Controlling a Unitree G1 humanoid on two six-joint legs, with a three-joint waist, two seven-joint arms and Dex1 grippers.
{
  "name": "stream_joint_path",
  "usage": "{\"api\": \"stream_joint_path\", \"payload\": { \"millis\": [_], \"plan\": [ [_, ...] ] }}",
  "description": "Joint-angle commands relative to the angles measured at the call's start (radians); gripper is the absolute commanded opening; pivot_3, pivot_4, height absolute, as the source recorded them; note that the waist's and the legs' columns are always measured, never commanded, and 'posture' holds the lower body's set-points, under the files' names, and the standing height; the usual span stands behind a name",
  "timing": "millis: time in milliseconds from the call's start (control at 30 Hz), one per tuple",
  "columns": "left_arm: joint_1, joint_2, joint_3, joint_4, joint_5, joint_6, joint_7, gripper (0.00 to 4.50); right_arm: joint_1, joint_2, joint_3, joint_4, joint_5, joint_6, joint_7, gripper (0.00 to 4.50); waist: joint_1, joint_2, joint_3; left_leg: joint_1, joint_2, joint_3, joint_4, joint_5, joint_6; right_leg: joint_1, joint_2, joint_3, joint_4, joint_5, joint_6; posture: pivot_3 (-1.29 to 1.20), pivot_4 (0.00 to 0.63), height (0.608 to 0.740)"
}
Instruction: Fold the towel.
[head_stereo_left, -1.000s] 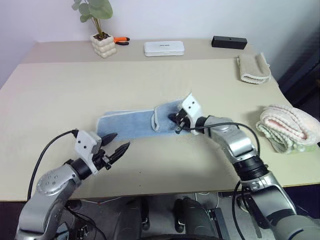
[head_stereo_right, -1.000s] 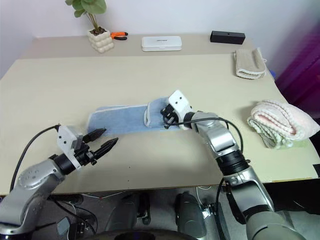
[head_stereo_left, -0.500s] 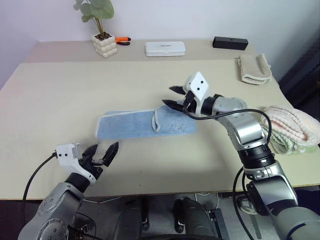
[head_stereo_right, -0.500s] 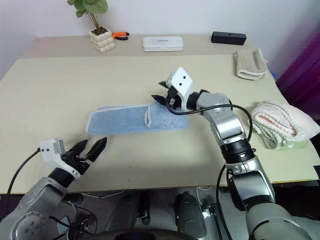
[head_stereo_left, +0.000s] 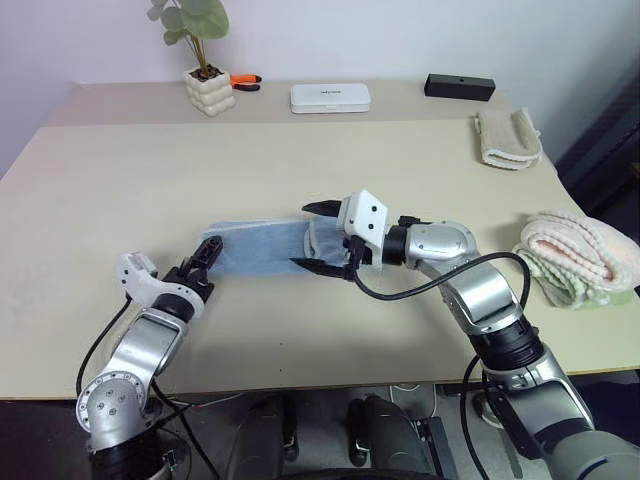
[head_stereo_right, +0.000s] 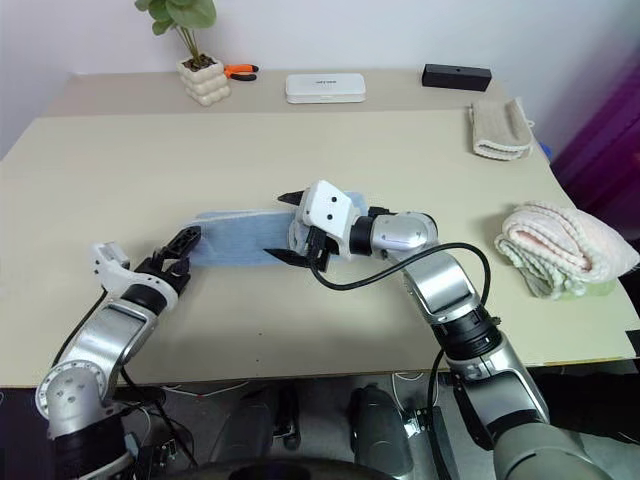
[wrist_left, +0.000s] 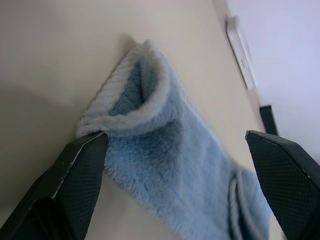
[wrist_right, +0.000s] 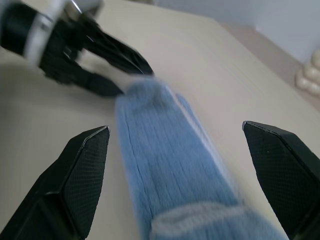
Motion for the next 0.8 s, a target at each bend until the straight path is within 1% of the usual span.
{"api": "stream_joint_path", "payload": {
  "millis": [33,100,167,233,367,467,600,700,800],
  "plan": [
    [0.004,-0.008,0.001,-0.003,-0.042,-0.039,0.041,4.50,0.002,-0.002,-0.017,-0.053,0.009,0.005,-0.007,4.34,0.000,0.000,0.000,0.000,0.000,0.000,0.000,0.000,0.000,0.000,0.000,0.000,0.000,0.000,0.000,0.00,0.150,0.740],
    [0.031,0.007,-0.006,-0.026,-0.047,-0.036,0.027,4.50,0.009,-0.009,-0.019,-0.059,0.005,0.006,-0.007,4.34,0.000,0.000,0.000,0.000,0.000,0.000,0.000,0.000,0.000,0.000,0.000,0.000,0.000,0.000,0.000,0.00,0.150,0.740],
    [0.135,0.032,0.002,-0.115,-0.035,-0.028,-0.037,4.50,0.026,-0.020,-0.022,-0.067,0.000,0.004,-0.009,4.34,-0.007,-0.001,0.000,0.000,0.000,0.000,0.000,0.000,0.000,0.000,0.000,0.000,0.000,0.000,0.000,0.00,0.150,0.740],
    [0.209,0.042,0.001,-0.163,-0.052,-0.040,-0.067,4.50,0.035,-0.025,-0.022,-0.072,-0.002,0.003,-0.009,4.34,-0.007,-0.001,0.000,0.001,0.000,0.000,-0.001,0.000,-0.001,0.000,0.000,0.001,-0.001,0.000,0.000,0.00,0.150,0.740],
    [0.315,0.056,-0.012,-0.230,-0.091,-0.066,-0.081,4.50,0.039,-0.031,-0.015,-0.062,-0.009,-0.010,-0.004,4.34,-0.003,-0.001,0.000,0.001,0.000,0.000,-0.001,0.000,-0.001,0.000,0.000,0.000,-0.001,0.000,0.000,0.00,0.150,0.740],
    [0.353,0.064,-0.029,-0.252,-0.104,-0.084,-0.070,4.50,0.037,-0.031,-0.009,-0.049,-0.017,-0.022,0.003,4.34,-0.002,-0.001,0.000,0.001,0.000,-0.001,-0.001,-0.003,0.003,0.000,0.000,0.001,-0.001,-0.001,-0.002,0.00,0.150,0.740],
    [0.278,0.052,-0.050,-0.182,-0.079,-0.136,0.019,4.50,0.032,-0.025,0.004,-0.029,-0.028,-0.043,0.015,4.34,0.001,-0.001,0.000,0.000,0.000,-0.001,-0.001,-0.003,0.003,0.000,0.000,0.001,-0.001,-0.002,-0.004,0.00,0.150,0.740],
    [0.186,0.056,-0.071,-0.115,-0.050,-0.150,0.069,4.50,0.029,-0.019,0.010,-0.019,-0.036,-0.053,0.016,4.34,0.001,-0.001,0.000,0.000,0.000,-0.001,-0.001,-0.003,0.003,0.000,0.000,0.000,-0.001,-0.001,-0.002,0.00,0.150,0.740],
    [0.114,0.049,-0.085,-0.058,-0.049,-0.157,0.103,4.50,0.031,-0.016,0.010,-0.021,-0.042,-0.055,0.015,4.34,0.001,-0.001,-0.001,0.000,0.000,-0.001,-0.001,-0.001,0.000,0.000,0.000,0.000,-0.001,0.000,-0.001,0.00,0.150,0.740]
  ]
}}
